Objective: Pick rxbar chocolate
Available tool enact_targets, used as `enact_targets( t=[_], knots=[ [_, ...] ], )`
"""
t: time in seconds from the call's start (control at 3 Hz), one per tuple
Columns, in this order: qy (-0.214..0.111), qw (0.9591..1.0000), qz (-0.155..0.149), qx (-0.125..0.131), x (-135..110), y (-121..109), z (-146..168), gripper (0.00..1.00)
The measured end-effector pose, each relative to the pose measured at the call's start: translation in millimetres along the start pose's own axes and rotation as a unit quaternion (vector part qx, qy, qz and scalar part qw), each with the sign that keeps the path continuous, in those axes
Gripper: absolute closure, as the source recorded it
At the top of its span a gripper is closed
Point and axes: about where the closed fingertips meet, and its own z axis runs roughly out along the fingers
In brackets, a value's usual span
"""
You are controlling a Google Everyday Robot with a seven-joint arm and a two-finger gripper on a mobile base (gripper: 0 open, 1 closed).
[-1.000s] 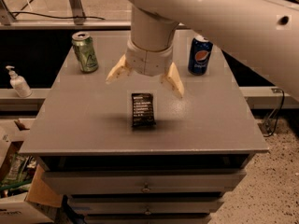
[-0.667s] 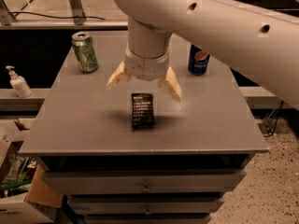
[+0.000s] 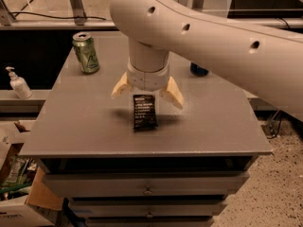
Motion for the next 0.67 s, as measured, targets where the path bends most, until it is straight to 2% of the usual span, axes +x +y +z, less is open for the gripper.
enact_targets(
  t=[0.67],
  knots=[
    [0.002, 0.9999, 0.013, -0.010, -4.3, 7.4, 19.8, 0.00]
  ],
)
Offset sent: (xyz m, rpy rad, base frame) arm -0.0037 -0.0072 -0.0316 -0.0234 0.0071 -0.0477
